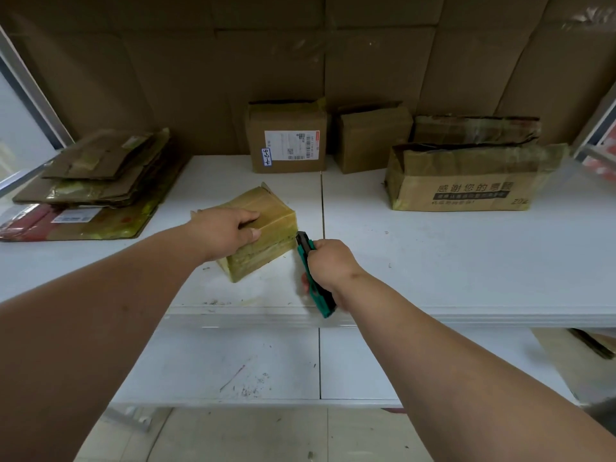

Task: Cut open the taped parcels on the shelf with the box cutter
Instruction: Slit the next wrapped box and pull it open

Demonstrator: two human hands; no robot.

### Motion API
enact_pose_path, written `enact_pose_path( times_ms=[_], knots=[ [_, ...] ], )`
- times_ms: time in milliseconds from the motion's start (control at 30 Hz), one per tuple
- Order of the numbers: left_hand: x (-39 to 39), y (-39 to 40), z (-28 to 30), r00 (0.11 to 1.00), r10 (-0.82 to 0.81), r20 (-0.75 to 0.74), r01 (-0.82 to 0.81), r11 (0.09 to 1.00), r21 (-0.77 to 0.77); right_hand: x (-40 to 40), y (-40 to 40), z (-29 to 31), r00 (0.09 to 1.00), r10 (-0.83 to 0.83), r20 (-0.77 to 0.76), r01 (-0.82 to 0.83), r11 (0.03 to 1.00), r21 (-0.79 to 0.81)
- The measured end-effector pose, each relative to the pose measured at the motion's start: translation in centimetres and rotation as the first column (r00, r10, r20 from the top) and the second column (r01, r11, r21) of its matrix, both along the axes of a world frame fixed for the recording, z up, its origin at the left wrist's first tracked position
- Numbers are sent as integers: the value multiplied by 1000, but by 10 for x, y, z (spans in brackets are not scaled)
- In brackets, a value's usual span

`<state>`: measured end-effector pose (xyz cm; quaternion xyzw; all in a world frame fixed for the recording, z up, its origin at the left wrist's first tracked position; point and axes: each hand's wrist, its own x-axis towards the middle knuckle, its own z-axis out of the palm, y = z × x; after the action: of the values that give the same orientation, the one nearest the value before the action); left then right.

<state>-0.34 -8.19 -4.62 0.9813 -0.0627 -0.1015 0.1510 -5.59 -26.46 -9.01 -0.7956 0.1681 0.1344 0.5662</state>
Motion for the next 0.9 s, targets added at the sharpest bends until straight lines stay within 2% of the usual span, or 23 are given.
enact_pose_path(
  times_ms=[200,333,433,533,633,667,733,800,900],
  knots=[
    [1,-8,-5,996,23,92,-26,999,28,4,17,-6,999,-32,27,33,999,-5],
    [4,-9,-6,994,14,104,-16,1000,17,-4,40,-12,994,97,53,-96,995,-15],
    [5,-5,-5,997,10,74,-7,999,-39,-6,41,-14,994,100,44,-102,994,32],
    [7,11,4,996,-56,-74,51,996,-68,-7,29,-7,991,135,13,-136,991,5],
    [9,38,18,937,-117,-329,27,964,-265,-8,24,-1,989,148,13,-149,989,25],
    [9,46,20,916,-142,-374,23,952,-304,-7,24,0,989,147,14,-147,988,38],
    [11,52,19,905,-179,-386,80,963,-259,-7,26,1,991,134,10,-135,989,55],
    [12,49,16,912,-198,-360,166,979,-117,-8,27,0,991,131,5,-131,989,69],
    [17,46,13,923,-252,-290,288,954,86,-11,26,-2,990,137,25,-139,986,89]
  ],
)
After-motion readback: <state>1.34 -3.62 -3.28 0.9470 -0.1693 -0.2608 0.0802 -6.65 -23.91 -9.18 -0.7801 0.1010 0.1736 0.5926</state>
